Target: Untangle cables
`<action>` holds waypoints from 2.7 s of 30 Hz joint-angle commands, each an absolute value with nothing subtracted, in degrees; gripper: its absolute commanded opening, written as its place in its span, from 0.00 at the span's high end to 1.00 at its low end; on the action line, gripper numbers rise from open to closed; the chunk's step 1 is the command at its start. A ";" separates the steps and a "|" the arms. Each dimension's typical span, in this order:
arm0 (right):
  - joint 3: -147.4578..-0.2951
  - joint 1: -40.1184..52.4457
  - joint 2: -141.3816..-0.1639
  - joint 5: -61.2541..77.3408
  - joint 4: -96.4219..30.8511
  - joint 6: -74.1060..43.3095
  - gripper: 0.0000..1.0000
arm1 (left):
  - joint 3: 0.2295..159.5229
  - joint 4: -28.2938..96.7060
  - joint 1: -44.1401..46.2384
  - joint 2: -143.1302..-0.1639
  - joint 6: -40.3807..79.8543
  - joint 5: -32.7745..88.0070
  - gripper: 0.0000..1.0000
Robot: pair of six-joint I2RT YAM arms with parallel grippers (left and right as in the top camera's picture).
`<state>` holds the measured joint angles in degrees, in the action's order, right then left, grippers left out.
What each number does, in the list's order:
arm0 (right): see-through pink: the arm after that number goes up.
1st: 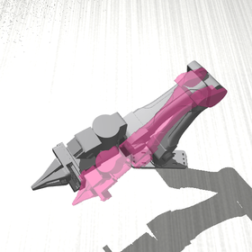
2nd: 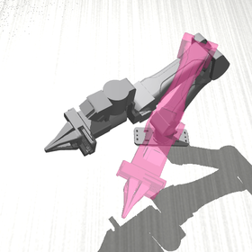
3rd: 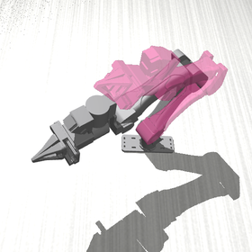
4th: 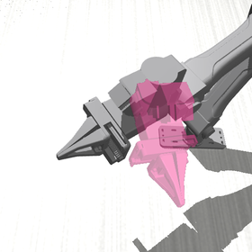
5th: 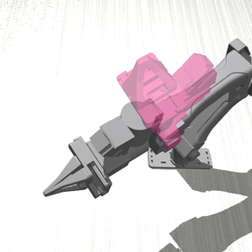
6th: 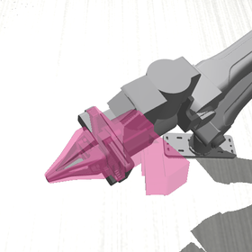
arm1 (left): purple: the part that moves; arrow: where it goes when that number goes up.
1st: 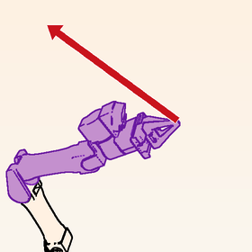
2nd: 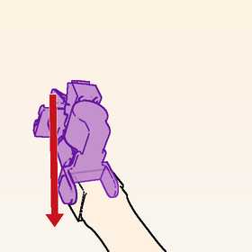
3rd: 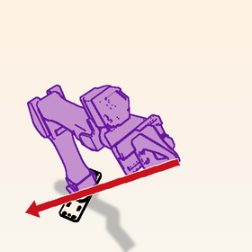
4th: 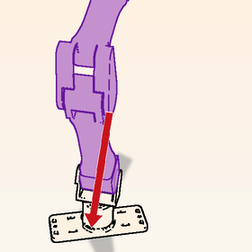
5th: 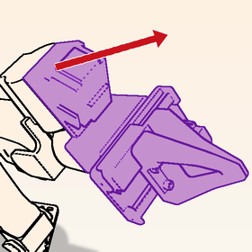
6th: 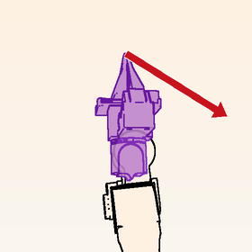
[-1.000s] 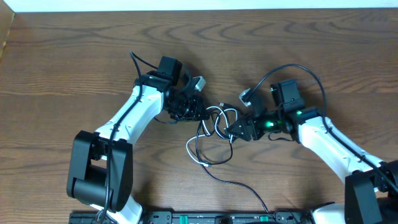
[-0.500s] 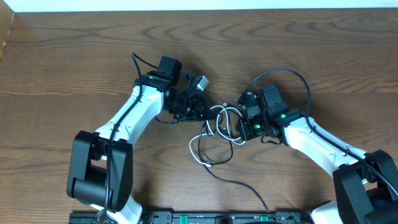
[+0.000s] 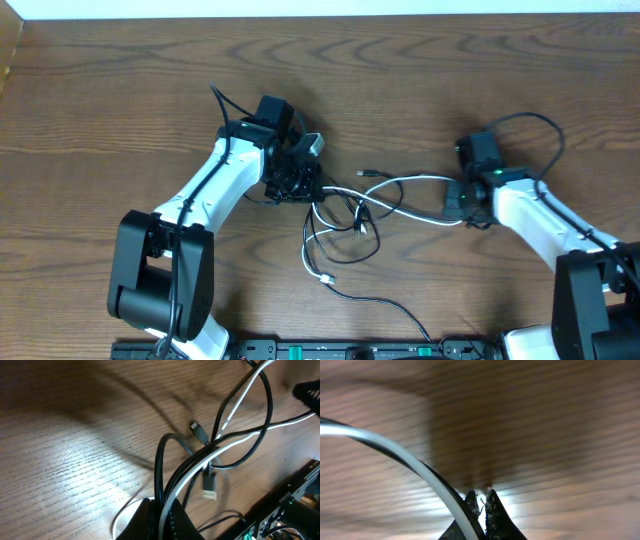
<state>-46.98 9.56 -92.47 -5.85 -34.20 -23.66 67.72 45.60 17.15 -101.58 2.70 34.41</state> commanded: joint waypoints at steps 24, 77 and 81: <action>-47.03 -14.90 -92.58 -16.36 -37.69 -32.80 0.99 | 67.96 43.68 7.57 -101.01 5.02 32.34 0.92; -55.33 2.09 -92.47 6.37 -41.04 -12.62 0.61 | 68.60 40.80 21.63 -85.86 9.69 25.19 0.65; -62.06 2.48 -92.47 12.88 -48.18 -6.72 0.62 | 68.55 41.89 21.63 -85.86 9.76 24.60 0.65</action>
<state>-57.04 2.13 -92.53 11.64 -45.78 -9.54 69.38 41.47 21.56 -85.84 10.46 26.79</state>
